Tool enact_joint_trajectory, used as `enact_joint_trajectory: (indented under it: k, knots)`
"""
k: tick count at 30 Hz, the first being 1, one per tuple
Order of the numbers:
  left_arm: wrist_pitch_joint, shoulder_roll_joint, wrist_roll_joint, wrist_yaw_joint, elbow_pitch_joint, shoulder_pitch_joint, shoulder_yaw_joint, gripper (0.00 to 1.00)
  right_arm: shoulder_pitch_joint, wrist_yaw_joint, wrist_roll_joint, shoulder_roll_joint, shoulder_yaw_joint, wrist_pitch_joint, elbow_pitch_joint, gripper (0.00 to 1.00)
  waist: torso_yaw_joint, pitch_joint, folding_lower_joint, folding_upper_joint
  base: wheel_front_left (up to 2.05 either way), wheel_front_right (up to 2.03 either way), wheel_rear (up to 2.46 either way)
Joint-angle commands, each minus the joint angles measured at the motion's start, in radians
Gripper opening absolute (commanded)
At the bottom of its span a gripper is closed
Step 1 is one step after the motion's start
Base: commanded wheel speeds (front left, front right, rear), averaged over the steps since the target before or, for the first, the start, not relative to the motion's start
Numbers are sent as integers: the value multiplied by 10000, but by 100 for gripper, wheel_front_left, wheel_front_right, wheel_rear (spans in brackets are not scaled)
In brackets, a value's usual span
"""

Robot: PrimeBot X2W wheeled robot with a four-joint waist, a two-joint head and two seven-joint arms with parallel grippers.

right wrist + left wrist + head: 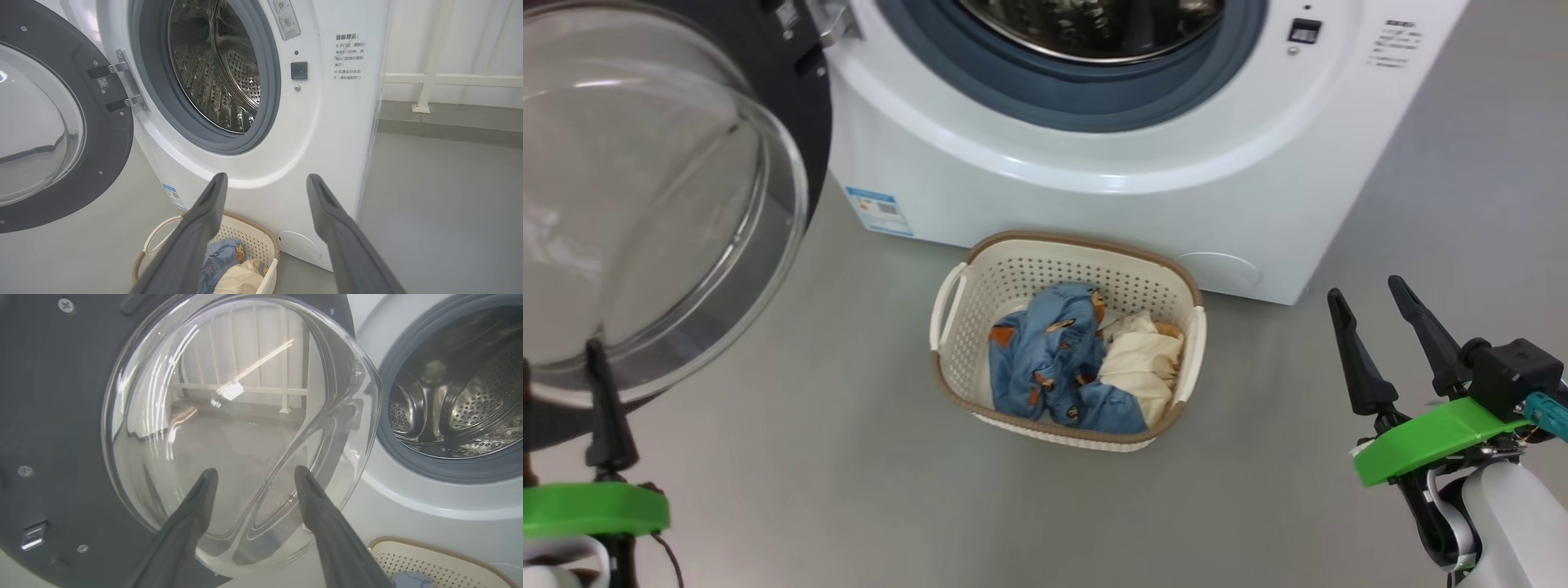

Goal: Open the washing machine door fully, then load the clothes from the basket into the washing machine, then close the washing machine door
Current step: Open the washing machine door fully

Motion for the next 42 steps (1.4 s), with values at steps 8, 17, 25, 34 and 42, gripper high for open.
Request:
enact_joint_trajectory:
  k: [8,17,25,34,42]
  knots:
    - [-63,398,-611,9,-775,529,-754,100,361,56,48,170,-56,-122,-320,100,-929,-285,1,0,0,0,0]
    - [-63,533,-944,8,-927,904,-1449,100,568,56,42,365,-116,-122,-376,100,-1872,-481,1,0,0,0,0]
    - [-63,667,-1293,8,-1023,1095,-1821,100,641,56,43,450,-154,-122,-401,100,-2576,-519,1,0,0,0,0]
    - [-63,840,-1450,8,-1176,1336,-2044,100,746,56,46,597,-217,-122,-430,100,-3285,-593,1,0,0,0,0]
    - [-63,899,-1523,8,-1283,1589,-2078,100,873,56,34,658,-256,-122,-431,100,-3695,-735,1,0,0,0,0]
